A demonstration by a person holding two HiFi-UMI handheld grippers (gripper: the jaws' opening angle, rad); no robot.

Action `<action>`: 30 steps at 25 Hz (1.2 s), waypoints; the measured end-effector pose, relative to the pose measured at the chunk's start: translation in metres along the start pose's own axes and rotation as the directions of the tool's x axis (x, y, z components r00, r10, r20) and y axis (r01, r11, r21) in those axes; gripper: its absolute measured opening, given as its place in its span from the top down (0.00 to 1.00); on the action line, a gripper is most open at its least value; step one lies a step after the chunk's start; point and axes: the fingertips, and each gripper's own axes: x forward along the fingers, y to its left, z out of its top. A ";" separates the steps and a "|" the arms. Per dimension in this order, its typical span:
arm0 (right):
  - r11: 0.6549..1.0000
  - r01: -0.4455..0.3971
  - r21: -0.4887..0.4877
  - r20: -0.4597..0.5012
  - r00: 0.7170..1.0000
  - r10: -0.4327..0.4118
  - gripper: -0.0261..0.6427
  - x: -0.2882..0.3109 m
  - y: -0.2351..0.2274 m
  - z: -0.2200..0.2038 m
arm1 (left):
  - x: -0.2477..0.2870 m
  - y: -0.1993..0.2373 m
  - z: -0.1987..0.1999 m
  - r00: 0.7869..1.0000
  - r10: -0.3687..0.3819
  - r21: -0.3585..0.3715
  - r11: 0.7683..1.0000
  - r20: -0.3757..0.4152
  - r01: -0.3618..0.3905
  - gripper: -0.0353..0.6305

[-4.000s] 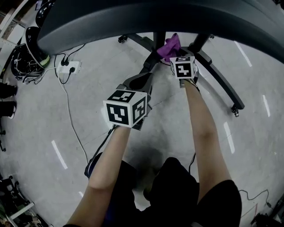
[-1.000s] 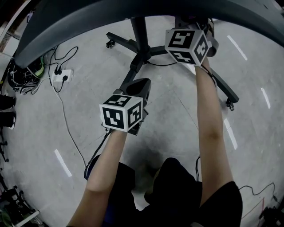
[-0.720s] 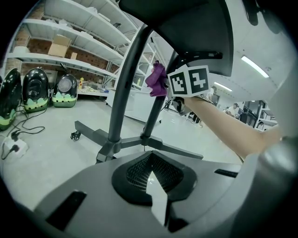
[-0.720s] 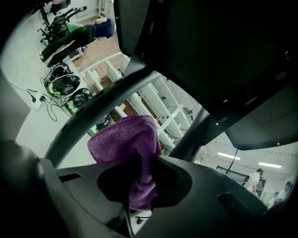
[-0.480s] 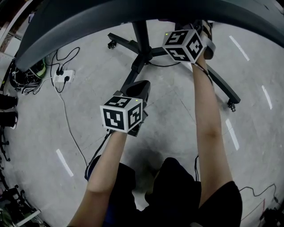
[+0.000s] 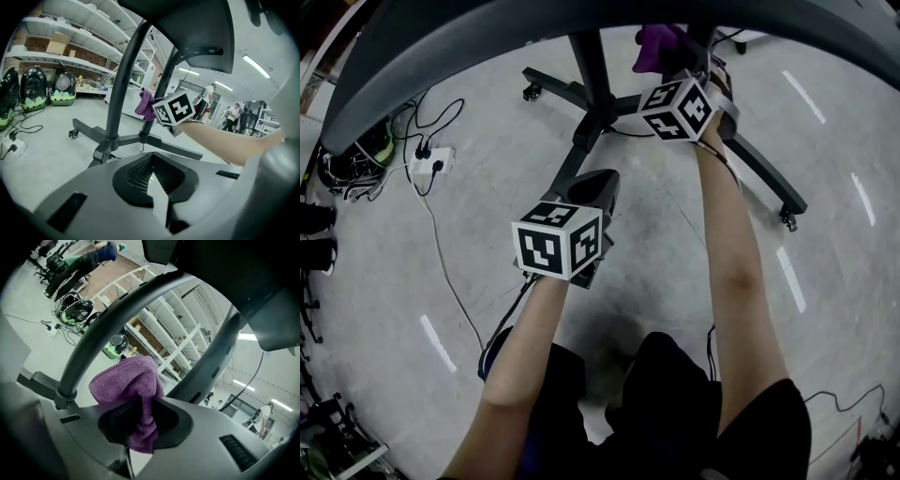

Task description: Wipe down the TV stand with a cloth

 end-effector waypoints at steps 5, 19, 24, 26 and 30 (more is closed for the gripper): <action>0.997 -0.073 -0.032 -0.072 0.995 0.071 0.85 0.007 0.032 -0.033 | 0.002 -0.001 -0.006 1.000 0.001 0.005 1.000 -0.018 -0.001 0.94; 0.964 -0.267 0.017 -0.310 0.915 0.259 0.85 0.020 0.106 -0.120 | 0.000 0.003 -0.009 0.999 0.013 0.000 1.000 -0.032 -0.013 0.94; 0.956 -0.290 0.046 -0.354 0.890 0.287 0.84 0.017 0.119 -0.138 | 0.001 0.008 -0.012 0.999 0.020 0.000 1.000 -0.039 -0.020 0.94; 0.954 -0.296 0.040 -0.361 0.886 0.290 0.84 0.016 0.123 -0.142 | 0.003 0.009 -0.013 0.999 0.018 -0.003 1.000 -0.041 -0.018 0.94; 0.959 -0.258 0.116 -0.345 0.895 0.282 0.84 0.015 0.118 -0.139 | 0.005 0.004 -0.013 0.999 -0.001 0.003 1.000 -0.044 0.001 0.94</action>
